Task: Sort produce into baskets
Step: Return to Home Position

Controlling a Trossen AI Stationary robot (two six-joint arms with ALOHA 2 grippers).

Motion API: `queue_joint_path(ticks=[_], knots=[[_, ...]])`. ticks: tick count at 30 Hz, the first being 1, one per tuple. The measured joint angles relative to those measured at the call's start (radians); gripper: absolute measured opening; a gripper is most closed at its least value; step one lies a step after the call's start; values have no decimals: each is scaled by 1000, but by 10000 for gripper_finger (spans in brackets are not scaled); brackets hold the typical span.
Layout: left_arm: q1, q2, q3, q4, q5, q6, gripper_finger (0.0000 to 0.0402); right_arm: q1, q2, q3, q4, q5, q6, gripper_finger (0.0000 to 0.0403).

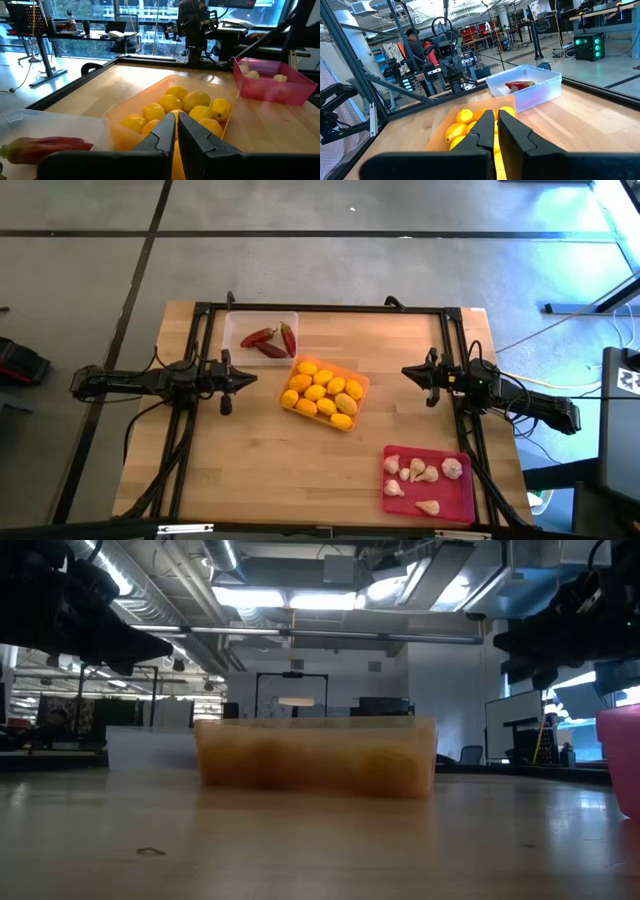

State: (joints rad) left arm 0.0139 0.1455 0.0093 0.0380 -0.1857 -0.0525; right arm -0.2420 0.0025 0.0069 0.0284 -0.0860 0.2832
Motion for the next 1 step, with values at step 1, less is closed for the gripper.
queue_joint_path(ticks=[1], knots=[[0, 0, 0, 0, 0, 0, 17, 0, 0, 0, 0, 0, 0, 21]])
